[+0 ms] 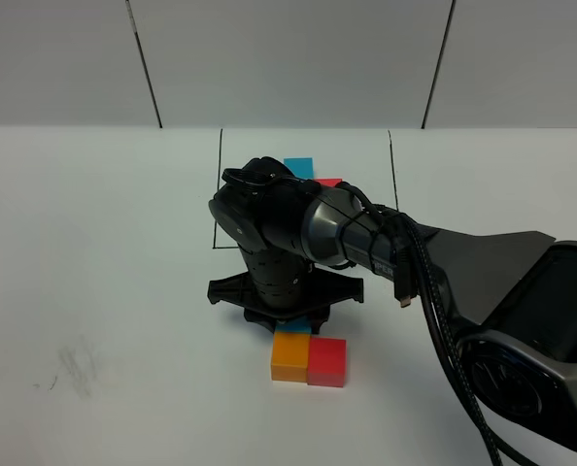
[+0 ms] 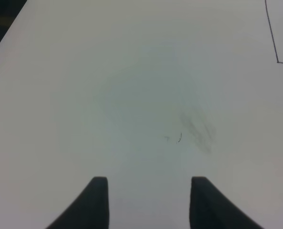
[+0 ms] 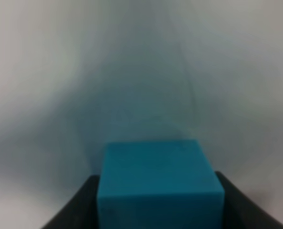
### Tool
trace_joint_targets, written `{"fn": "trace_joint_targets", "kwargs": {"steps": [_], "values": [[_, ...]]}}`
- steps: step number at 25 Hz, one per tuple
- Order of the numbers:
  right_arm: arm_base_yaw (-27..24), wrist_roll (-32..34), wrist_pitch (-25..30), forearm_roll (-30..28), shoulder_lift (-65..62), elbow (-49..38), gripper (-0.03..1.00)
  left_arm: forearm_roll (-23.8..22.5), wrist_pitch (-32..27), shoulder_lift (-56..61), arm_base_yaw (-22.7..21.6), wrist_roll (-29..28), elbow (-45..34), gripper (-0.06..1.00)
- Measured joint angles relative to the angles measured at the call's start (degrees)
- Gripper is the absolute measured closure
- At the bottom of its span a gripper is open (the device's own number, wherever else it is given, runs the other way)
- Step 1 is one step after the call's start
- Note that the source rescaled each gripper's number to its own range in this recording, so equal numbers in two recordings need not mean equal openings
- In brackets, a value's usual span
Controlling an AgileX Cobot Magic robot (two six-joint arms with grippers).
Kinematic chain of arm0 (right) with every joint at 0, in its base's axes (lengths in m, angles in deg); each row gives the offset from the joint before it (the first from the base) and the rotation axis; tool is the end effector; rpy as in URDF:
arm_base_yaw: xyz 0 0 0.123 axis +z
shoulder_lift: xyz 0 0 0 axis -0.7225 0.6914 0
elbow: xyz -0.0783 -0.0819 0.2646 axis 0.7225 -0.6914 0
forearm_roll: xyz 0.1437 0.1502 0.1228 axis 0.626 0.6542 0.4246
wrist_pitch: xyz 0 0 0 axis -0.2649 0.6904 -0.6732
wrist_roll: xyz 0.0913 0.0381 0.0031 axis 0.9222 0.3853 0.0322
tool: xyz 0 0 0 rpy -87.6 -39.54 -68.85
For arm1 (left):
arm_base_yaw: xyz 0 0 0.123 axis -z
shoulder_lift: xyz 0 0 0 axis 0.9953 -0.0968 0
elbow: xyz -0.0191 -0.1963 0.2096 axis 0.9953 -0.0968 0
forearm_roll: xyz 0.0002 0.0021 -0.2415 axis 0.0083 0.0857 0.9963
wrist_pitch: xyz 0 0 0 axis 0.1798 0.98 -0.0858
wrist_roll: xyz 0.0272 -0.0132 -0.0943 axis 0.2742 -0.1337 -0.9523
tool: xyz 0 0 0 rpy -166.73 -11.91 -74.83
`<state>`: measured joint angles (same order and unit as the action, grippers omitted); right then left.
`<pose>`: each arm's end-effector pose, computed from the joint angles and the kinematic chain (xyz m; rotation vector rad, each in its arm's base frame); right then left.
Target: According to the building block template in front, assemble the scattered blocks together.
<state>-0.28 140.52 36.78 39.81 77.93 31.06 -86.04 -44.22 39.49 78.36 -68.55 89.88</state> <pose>0.3328 0.3253 0.1233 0.1153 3.0458 -0.1540 -0.0116 0.0000 0.2700 -0.1931 2.0235 0.0326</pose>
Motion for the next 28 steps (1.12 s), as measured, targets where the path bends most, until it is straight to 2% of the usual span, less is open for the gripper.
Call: {"fn": "trace_joint_targets", "kwargs": {"steps": [5, 13, 18, 24, 28], "values": [[0.0, -0.2, -0.8, 0.8, 0.4, -0.1, 0.89, 0.0, 0.0, 0.0, 0.0, 0.0, 0.0, 0.94], [0.0, -0.7, -2.0, 1.4, 0.9, -0.1, 0.69, 0.0, 0.0, 0.0, 0.0, 0.0, 0.0, 0.94], [0.0, -0.7, -2.6, -0.1, -0.8, -0.2, 0.47, 0.0, 0.0, 0.0, 0.0, 0.0, 0.0, 0.94], [0.0, -0.7, -3.1, -5.3, -5.3, -0.2, 0.04, 0.0, 0.0, 0.0, 0.0, 0.0, 0.0, 0.94], [-0.9, -2.3, -2.9, -8.4, -9.9, -0.2, -0.02, 0.0, 0.0, 0.0, 0.0, 0.0, 0.0, 0.94]]}}
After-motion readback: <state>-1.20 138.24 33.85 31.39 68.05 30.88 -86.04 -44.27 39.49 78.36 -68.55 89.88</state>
